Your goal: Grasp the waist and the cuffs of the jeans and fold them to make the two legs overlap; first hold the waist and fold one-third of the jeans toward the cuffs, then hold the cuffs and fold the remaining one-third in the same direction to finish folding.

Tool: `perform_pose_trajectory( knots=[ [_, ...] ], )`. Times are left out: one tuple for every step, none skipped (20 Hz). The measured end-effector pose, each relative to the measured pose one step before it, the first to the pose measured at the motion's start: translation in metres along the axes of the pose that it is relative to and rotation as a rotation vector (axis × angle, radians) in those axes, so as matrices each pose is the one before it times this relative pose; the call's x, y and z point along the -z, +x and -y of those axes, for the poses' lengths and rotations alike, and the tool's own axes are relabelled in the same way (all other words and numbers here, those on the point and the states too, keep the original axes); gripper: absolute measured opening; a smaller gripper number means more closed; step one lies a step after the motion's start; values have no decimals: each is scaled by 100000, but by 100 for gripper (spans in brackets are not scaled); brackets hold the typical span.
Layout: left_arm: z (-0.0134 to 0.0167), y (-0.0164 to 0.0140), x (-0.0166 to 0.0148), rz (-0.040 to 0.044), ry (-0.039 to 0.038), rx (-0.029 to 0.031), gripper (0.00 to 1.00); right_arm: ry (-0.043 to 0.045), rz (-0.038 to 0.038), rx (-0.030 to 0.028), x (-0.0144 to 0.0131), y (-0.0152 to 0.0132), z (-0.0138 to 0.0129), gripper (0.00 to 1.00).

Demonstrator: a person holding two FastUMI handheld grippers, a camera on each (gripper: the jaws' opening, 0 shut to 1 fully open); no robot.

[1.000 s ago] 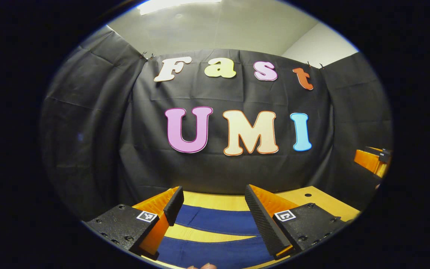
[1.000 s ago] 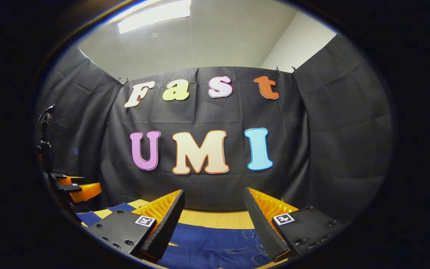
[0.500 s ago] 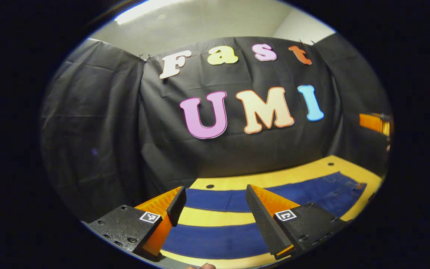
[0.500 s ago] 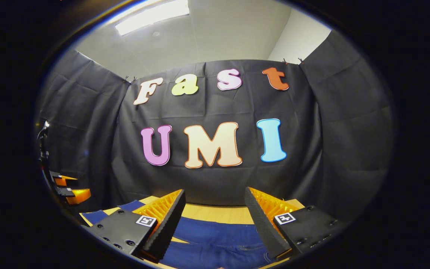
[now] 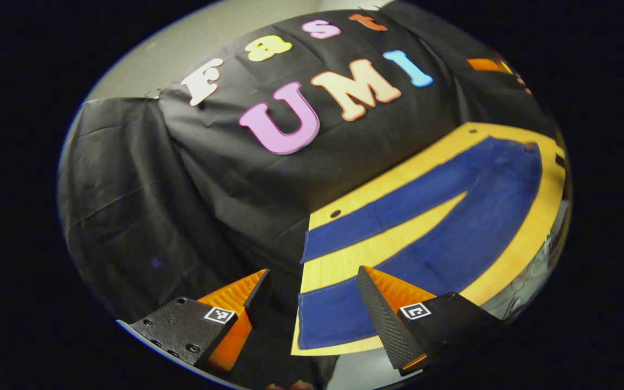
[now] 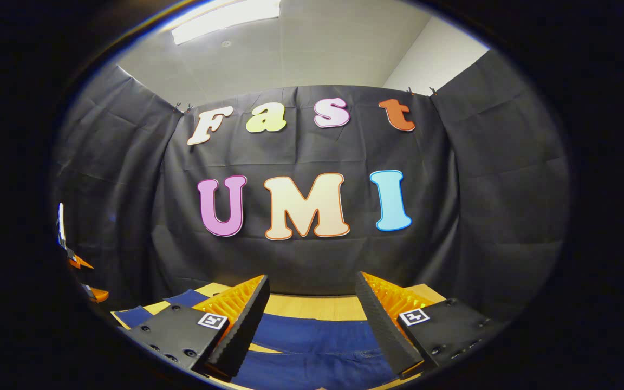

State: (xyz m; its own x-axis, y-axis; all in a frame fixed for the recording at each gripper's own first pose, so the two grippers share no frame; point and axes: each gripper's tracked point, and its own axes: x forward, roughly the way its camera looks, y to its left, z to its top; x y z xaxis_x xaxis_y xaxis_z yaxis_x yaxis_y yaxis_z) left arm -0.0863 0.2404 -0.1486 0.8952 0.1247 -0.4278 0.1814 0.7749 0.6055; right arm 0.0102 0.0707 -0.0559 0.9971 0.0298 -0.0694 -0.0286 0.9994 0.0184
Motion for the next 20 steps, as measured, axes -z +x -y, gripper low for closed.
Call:
perform_pose_trajectory(
  knots=[
    [-210, 117, 1759, -2893, 3997, 1355, 95, -459, -262, 1201, 371, -79, -52, 99],
    [195, 78, 1669, -3037, 3922, 1668, 95, -221, -331, 1191, 388, -27, -65, 97],
    [90, 18, 1300, -1334, 4016, 1109, 95, -71, -275, 1229, 217, -113, 49, 100],
    [280, 538, 1123, -2157, 3522, 1429, 95, -87, -526, 1226, 376, -114, 56, 99],
    [341, 609, 1135, -2243, 3892, 2363, 95, -83, -831, 693, 275, -1, -106, 97],
    [304, 473, 974, -1800, 4609, 2285, 95, -343, -892, 379, 425, -16, -193, 97],
    [553, 403, 1069, -2299, 5761, 2457, 95, -991, -612, 317, 112, -46, -112, 99],
    [602, 392, 1070, -1889, 5844, 2175, 95, -1488, -156, 518, -20, -133, -84, 100],
    [704, 146, 1341, -1655, 5141, 2058, 95, -1227, 237, 513, -52, -77, 8, 96],
    [830, 683, 921, -2131, 4611, 2634, 95, -850, 47, 421, -14, -82, -29, 96],
    [545, 593, 881, -1405, 3079, 2103, 95, -633, 91, 505, -53, -130, -90, 99],
    [647, 527, 756, -2097, 1791, 2231, 95, -593, -146, 606, 167, -198, -11, 98],
    [424, 614, 743, -1532, 1363, 1515, 95, -537, -388, 712, 21, -84, 79, 99],
    [373, 624, 432, -1470, 1397, 953, 95, -492, -369, 743, 286, -192, 175, 99],
    [122, 269, 373, -1037, 1817, 671, 95, -600, -440, 768, 160, -165, 52, 100],
    [286, 536, 98, -505, 1994, 898, 95, -635, -531, 868, 173, -277, 117, 100],
    [213, 822, 342, -291, 2291, 595, 95, -535, -406, 785, 126, -219, 144, 99],
    [90, 644, 239, -431, 2536, 532, 95, -450, -385, 754, 211, -204, 183, 99],
    [166, 474, 289, -574, 2304, 905, 95, -453, -428, 797, 126, -159, 196, 99],
    [291, 510, 189, -589, 1588, 1311, 95, -460, -382, 809, 150, -122, 181, 99]
  ],
)
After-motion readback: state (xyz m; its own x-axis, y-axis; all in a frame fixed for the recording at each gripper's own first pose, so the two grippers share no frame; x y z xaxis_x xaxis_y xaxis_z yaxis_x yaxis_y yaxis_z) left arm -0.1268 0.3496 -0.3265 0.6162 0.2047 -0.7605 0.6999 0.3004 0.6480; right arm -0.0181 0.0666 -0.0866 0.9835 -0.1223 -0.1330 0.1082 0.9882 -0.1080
